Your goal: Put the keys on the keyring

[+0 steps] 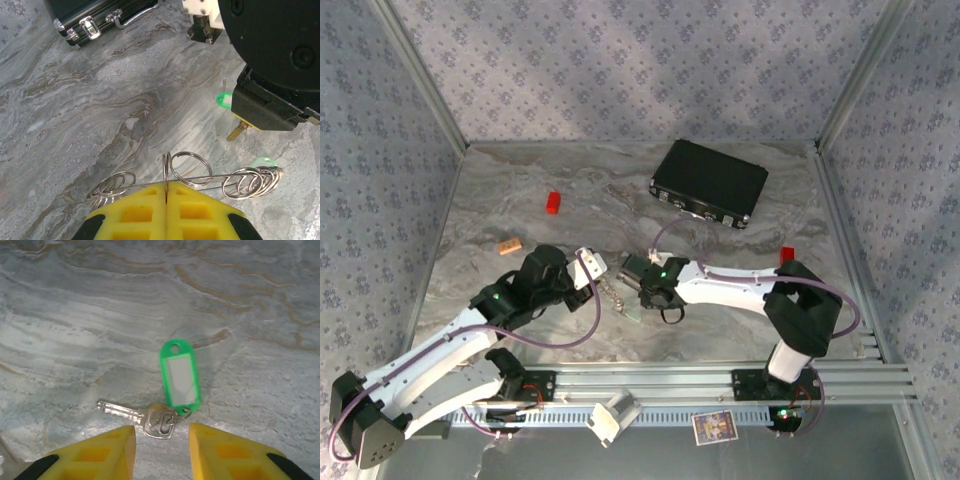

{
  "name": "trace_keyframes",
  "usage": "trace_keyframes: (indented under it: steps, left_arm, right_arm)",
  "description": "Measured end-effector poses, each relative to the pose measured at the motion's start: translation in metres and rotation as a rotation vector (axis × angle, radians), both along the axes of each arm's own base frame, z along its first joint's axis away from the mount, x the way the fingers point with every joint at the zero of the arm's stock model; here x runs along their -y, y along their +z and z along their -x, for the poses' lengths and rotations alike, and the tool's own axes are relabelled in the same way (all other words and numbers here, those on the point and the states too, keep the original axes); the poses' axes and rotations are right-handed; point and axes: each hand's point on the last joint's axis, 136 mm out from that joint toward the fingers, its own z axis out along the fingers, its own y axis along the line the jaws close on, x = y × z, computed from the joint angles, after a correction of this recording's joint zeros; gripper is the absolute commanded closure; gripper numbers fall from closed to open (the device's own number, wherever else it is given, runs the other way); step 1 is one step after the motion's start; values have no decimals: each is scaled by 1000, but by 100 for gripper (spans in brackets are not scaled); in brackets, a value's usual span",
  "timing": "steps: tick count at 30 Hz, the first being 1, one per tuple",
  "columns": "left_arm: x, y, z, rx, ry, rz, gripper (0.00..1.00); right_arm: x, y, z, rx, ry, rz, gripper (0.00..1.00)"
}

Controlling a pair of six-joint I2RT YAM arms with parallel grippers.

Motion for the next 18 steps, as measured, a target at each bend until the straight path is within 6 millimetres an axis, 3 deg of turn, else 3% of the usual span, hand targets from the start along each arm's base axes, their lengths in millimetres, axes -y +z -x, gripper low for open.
trace_keyframes:
  steps: [6,18]
  left_arm:
    - [1,-1,1,-6,-8,3,100]
    - [2,-1,2,-8,-15,1,100]
  right_arm:
    - [10,-5,2,-10,-60,31,62]
    - [4,-16,-2,-45,-101,-17,66]
